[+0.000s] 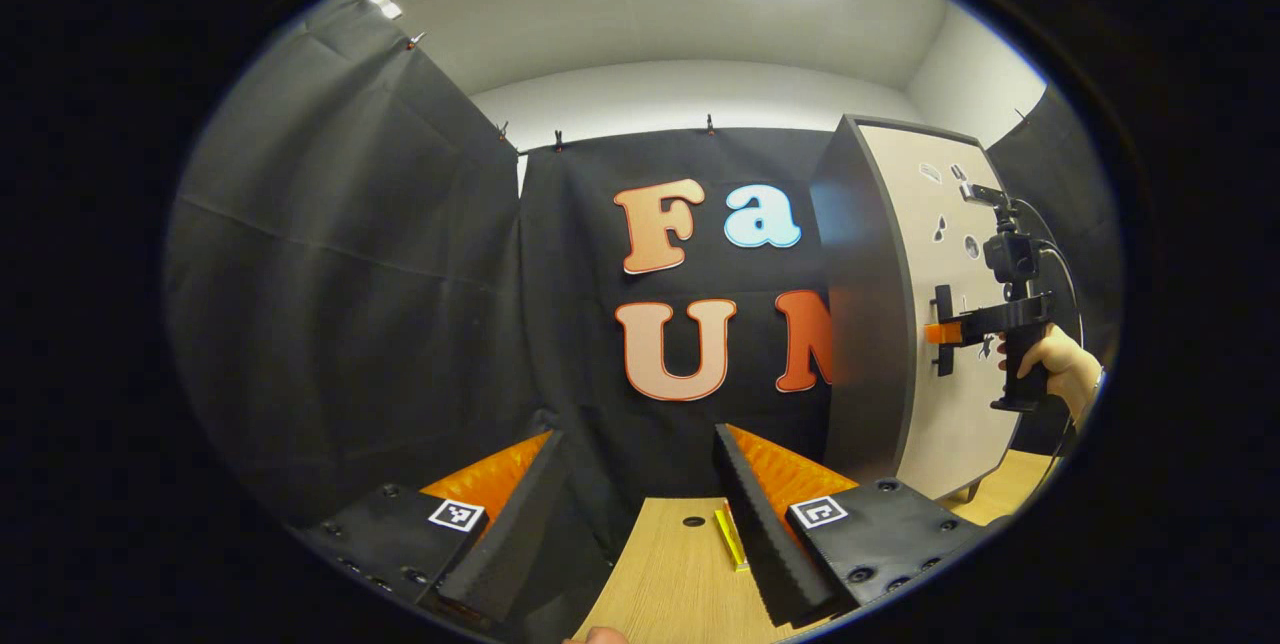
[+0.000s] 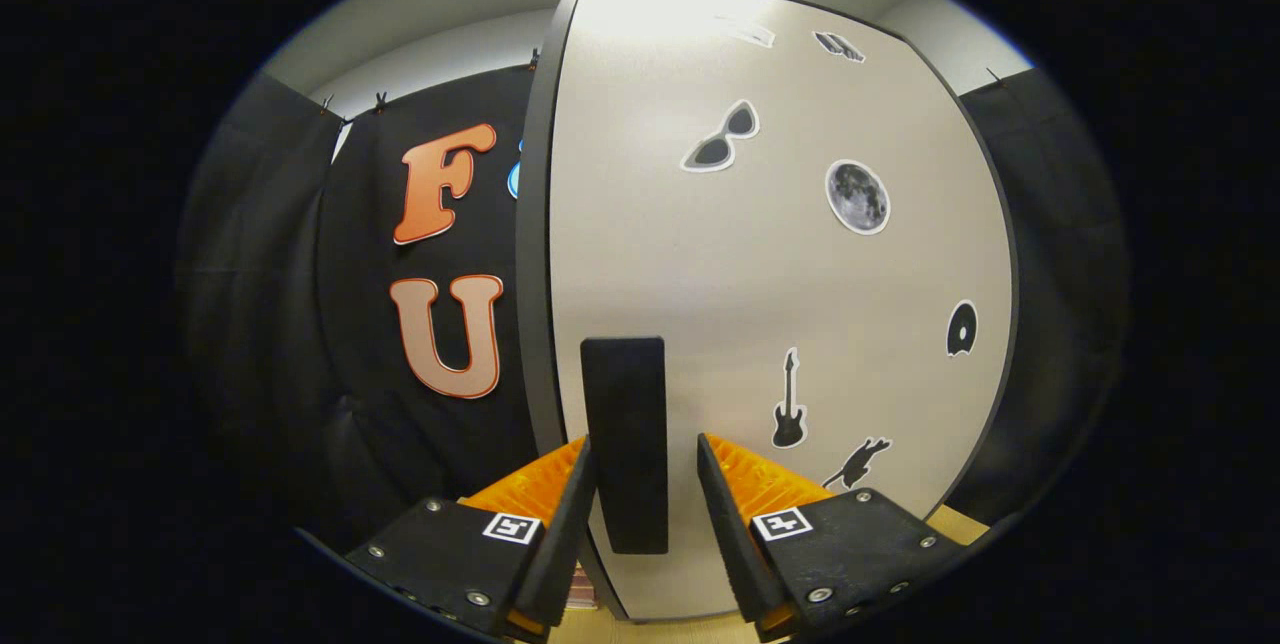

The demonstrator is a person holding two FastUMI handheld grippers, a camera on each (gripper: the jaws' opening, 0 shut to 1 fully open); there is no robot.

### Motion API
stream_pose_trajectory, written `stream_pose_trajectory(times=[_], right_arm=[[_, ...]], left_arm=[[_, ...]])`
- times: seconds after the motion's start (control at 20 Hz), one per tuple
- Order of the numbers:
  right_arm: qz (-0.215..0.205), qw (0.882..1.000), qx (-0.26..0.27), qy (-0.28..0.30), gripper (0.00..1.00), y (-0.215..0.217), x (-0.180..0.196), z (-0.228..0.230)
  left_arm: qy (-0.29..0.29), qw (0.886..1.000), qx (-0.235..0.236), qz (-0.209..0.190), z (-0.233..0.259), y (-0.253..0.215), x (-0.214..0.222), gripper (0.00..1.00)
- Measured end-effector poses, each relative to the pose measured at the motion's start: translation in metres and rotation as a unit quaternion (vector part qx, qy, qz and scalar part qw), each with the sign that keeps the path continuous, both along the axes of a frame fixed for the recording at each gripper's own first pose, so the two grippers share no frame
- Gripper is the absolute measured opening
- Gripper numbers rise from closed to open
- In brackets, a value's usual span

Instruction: Open the cabinet door with the right hand, grasp the bottle in the cabinet with the left hand and place it on the coaster, then close the cabinet door with the right hand.

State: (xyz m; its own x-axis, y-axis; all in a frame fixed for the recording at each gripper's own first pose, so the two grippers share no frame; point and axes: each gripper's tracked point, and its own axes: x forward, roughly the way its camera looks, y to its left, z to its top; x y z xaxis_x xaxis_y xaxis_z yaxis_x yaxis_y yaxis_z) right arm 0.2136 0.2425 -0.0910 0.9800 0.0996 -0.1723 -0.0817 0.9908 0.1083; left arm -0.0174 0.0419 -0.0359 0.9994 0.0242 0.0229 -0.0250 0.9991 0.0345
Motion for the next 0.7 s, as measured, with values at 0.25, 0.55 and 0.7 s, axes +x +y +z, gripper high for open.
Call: stream_pose_trajectory(times=[0.25,0.55,0.7], right_arm=[[0.024,1.0,-0.007,-0.014,0.35,0.005,-0.004,0.002],[0.047,0.998,-0.005,-0.035,0.17,0.005,-0.01,0.006],[0.068,0.997,-0.004,-0.034,0.17,0.006,-0.02,0.007]], left_arm=[[0.006,1.0,-0.001,0.002,-0.003,0.001,-0.002,0.95],[-0.009,1.0,0.019,0.013,0.005,-0.002,-0.003,0.95],[-0.014,1.0,0.013,0.009,0.006,-0.003,-0.003,0.97]])
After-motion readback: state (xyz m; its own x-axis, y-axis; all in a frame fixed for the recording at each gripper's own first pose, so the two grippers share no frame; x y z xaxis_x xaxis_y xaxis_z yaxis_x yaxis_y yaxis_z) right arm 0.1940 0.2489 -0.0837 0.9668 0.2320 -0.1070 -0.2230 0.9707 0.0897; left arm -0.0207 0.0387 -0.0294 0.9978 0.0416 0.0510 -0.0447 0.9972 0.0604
